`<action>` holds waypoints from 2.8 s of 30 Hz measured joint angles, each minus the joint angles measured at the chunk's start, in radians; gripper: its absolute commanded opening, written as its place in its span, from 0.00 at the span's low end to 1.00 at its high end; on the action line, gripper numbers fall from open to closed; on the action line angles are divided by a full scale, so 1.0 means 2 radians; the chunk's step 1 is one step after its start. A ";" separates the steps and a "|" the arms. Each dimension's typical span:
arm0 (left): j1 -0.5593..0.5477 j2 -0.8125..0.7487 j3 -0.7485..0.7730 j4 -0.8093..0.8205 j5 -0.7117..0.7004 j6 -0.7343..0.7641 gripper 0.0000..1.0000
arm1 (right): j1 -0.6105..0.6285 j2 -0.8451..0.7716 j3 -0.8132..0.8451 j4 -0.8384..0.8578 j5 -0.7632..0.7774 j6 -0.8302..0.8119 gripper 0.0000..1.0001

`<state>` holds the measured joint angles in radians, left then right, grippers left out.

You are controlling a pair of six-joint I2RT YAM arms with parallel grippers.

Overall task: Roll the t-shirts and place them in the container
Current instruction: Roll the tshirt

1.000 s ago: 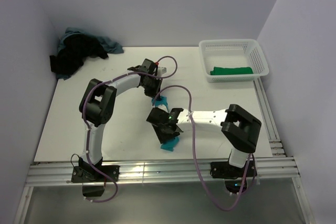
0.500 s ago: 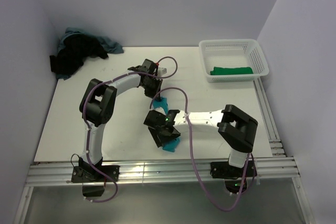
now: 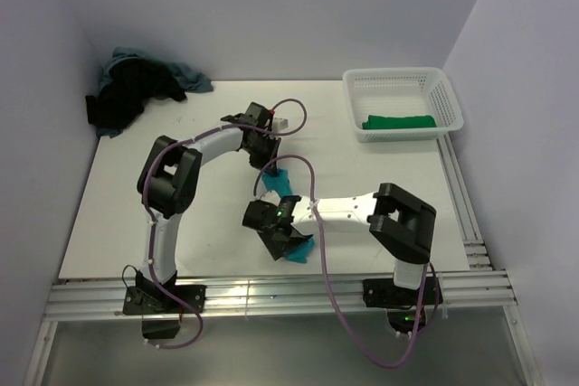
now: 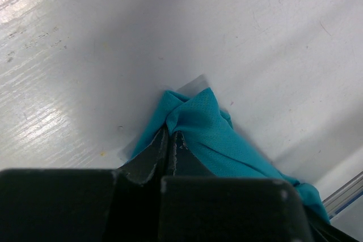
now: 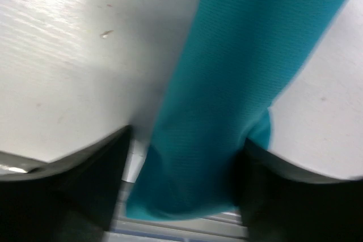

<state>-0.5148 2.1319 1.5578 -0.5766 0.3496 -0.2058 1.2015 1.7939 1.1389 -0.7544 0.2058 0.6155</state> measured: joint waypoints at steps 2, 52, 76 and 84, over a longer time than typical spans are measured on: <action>0.000 0.000 0.000 -0.001 0.001 0.000 0.00 | 0.004 0.005 0.005 -0.010 0.011 -0.002 0.58; -0.007 0.004 0.001 -0.033 0.031 -0.012 0.00 | 0.044 -0.043 -0.050 -0.043 0.022 0.045 0.49; -0.007 0.005 -0.003 -0.036 0.040 -0.024 0.00 | 0.065 0.047 0.027 -0.127 0.073 0.017 0.00; 0.034 -0.011 -0.033 -0.014 0.040 -0.049 0.00 | 0.037 0.040 0.023 -0.091 0.094 -0.045 0.25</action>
<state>-0.4461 2.1101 1.4918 -0.6056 0.4301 -0.3031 1.2747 1.8732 1.1854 -0.9363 0.3939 0.5251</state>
